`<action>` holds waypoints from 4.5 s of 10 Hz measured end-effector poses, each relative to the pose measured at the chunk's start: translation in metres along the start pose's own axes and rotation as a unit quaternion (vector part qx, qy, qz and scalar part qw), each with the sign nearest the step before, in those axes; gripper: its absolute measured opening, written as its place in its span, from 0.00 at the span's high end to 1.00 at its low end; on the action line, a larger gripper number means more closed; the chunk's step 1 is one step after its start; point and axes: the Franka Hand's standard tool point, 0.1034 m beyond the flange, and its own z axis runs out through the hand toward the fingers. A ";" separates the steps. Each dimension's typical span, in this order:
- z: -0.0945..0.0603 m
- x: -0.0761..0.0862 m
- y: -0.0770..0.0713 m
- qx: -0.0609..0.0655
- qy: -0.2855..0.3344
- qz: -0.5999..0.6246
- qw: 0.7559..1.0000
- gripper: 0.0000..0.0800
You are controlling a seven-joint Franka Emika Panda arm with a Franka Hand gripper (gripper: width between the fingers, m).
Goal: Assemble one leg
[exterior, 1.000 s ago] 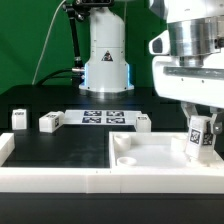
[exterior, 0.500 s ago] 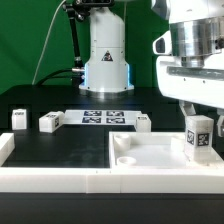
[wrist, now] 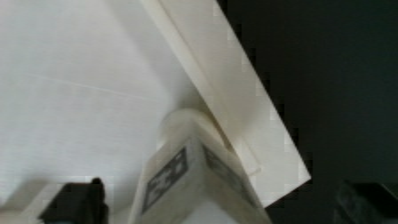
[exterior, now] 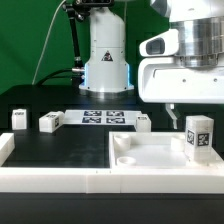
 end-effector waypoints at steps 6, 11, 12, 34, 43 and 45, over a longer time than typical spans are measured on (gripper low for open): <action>-0.004 0.006 -0.001 -0.018 0.021 -0.282 0.959 0.19; -0.004 0.008 0.002 -0.019 0.022 -0.283 0.959 0.63; -0.004 0.009 0.003 -0.019 0.022 -0.279 0.960 0.63; -0.001 0.007 0.002 0.004 0.012 0.174 0.985 0.19; -0.002 0.006 0.001 -0.041 0.020 -0.290 0.956 0.19; -0.002 0.006 0.001 -0.040 0.019 -0.287 0.957 0.35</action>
Offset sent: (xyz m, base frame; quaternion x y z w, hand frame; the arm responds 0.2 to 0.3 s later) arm 0.0010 0.0020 0.0107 0.0246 0.0510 -0.3506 0.9348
